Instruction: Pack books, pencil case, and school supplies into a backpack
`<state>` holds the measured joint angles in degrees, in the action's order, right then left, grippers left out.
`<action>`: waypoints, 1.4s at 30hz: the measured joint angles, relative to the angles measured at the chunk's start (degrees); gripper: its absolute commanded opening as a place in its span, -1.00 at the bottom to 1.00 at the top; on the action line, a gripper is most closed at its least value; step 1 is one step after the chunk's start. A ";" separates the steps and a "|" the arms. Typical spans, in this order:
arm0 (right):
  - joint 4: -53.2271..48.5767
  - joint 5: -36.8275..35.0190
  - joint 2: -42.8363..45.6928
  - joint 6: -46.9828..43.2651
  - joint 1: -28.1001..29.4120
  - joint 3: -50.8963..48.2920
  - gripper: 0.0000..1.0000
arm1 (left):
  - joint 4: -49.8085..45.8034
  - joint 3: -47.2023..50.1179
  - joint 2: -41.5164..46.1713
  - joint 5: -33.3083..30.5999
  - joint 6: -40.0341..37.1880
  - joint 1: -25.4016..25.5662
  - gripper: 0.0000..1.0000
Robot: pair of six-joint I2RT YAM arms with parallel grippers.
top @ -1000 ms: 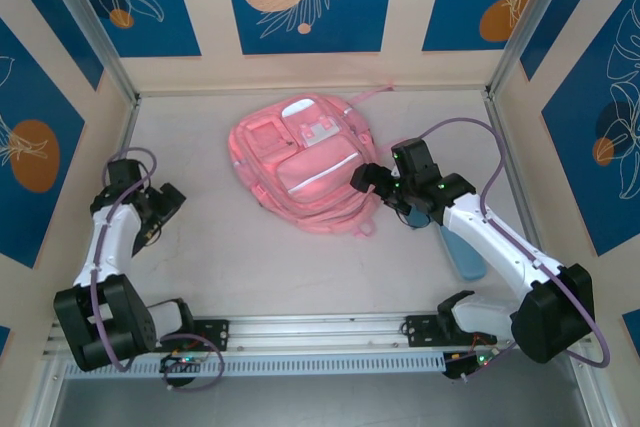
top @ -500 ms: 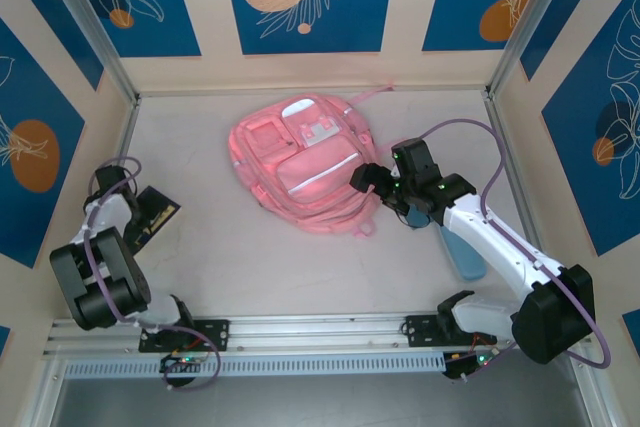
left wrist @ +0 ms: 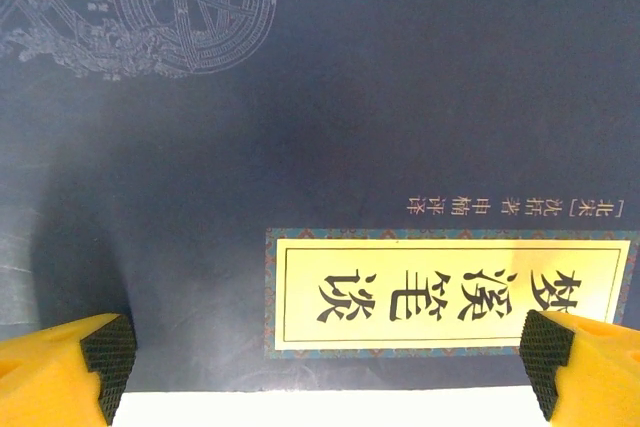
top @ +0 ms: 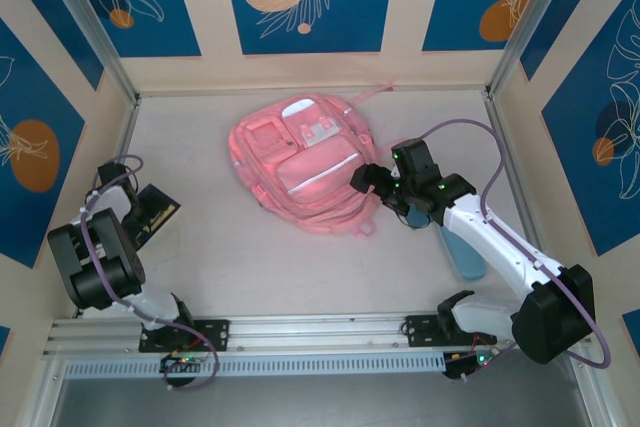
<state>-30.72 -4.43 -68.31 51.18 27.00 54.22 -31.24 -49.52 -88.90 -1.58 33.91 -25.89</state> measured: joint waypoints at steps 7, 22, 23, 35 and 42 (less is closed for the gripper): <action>-0.15 0.02 0.00 0.24 -0.02 -0.17 0.82 | -0.57 -0.57 -1.18 0.79 -1.11 -0.11 0.89; -0.66 0.83 1.07 1.95 -0.13 -0.70 0.80 | 3.89 -1.68 -2.40 13.84 -1.51 11.85 0.85; -0.85 0.83 1.49 2.21 -0.13 -0.76 0.80 | 4.26 -1.77 -2.60 14.86 -1.79 12.96 0.85; -1.79 0.83 2.32 3.30 -0.13 -0.76 0.78 | 5.79 -2.27 -3.89 19.67 -3.63 26.80 0.83; -1.92 0.83 2.32 3.87 -0.11 -0.76 0.77 | 8.70 3.76 1.51 19.45 1.62 37.94 0.84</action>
<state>-32.64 -3.60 -66.00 55.05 26.89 53.45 -22.55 -45.76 -87.39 17.87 35.53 12.05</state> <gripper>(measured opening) 0.887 0.917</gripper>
